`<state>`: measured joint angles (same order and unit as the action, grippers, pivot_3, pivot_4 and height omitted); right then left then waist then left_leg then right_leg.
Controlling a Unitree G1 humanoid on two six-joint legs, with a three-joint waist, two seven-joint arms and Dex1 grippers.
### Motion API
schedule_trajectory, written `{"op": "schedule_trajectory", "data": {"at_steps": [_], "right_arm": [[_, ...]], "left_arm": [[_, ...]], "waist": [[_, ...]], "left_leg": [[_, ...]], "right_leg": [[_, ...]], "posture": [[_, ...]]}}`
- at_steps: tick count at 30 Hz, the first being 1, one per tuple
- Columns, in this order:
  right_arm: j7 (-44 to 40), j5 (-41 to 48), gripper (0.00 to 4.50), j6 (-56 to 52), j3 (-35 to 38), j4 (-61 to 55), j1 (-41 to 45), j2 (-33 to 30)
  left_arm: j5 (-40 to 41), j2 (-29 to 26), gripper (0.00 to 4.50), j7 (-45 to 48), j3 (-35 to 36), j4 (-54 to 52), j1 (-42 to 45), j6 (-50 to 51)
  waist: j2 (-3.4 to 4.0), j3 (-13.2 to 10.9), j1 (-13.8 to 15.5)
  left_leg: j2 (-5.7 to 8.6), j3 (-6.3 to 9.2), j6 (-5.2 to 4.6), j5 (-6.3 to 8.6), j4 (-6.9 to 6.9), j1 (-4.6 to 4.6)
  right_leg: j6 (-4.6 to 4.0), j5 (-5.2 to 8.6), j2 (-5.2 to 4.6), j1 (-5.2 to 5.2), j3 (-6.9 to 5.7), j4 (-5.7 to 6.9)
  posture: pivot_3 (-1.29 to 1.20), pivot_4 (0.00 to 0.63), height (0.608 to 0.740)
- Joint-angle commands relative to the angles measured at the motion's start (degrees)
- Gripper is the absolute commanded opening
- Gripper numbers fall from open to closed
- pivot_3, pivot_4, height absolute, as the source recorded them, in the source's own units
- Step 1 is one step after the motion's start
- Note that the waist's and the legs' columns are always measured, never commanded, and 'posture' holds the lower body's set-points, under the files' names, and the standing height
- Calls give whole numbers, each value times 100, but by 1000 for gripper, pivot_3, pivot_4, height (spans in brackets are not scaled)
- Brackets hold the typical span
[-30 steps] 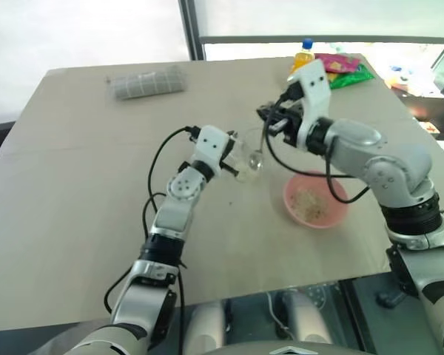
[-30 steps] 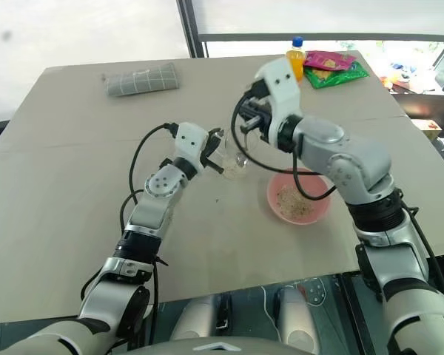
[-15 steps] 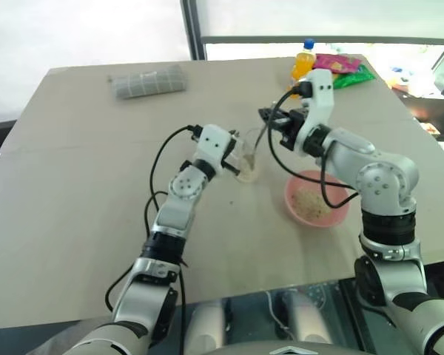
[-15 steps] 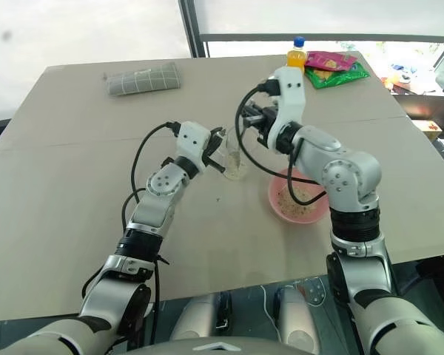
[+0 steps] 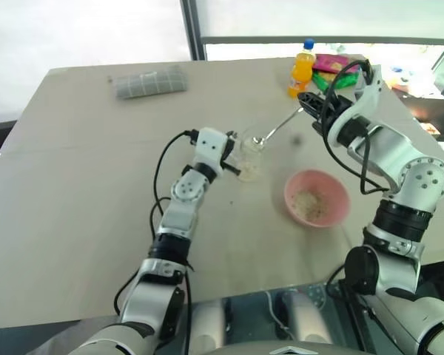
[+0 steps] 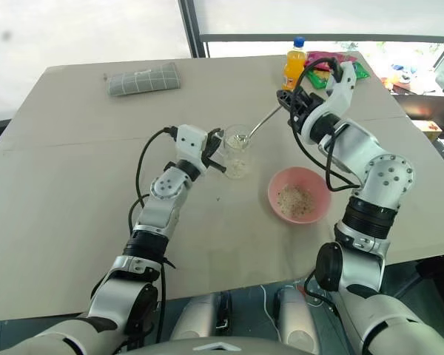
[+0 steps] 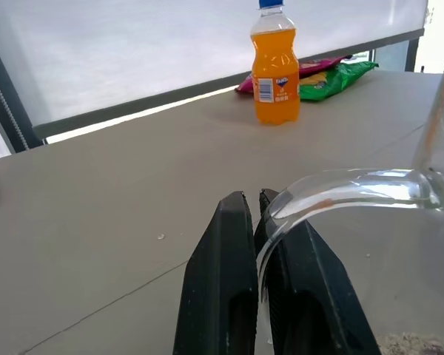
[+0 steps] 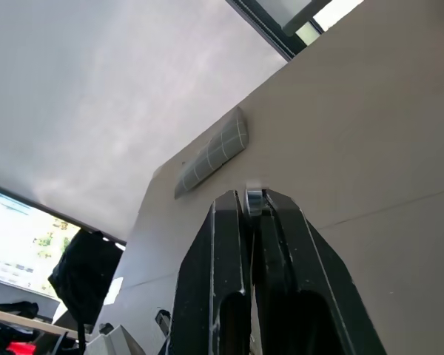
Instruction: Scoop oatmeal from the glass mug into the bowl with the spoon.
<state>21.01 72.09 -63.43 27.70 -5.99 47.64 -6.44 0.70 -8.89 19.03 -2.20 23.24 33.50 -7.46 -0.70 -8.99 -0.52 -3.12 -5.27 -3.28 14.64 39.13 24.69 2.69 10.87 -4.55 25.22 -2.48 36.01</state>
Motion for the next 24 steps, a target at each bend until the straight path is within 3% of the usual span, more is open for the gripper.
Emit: {"op": "schedule_trajectory", "data": {"at_steps": [1,24], "right_arm": [[242,491,0,160,159,-109,40,-238],[1082,1866,0,1174,-73,-286,-627,-673]], "left_arm": [[143,155,30,15,40,106,3,-168],[572,680,30,263,234,445,209,-324]], "waist": [[0,0,8],[0,0,-9]], "left_leg": [[1,1,0,0,0,1],[2,3,-3,1,0,4]], "right_leg": [[0,0,0,0,0,0],[2,-1,-1,1,1,-3]], "posture": [[0,150,740],[0,150,740]]}}
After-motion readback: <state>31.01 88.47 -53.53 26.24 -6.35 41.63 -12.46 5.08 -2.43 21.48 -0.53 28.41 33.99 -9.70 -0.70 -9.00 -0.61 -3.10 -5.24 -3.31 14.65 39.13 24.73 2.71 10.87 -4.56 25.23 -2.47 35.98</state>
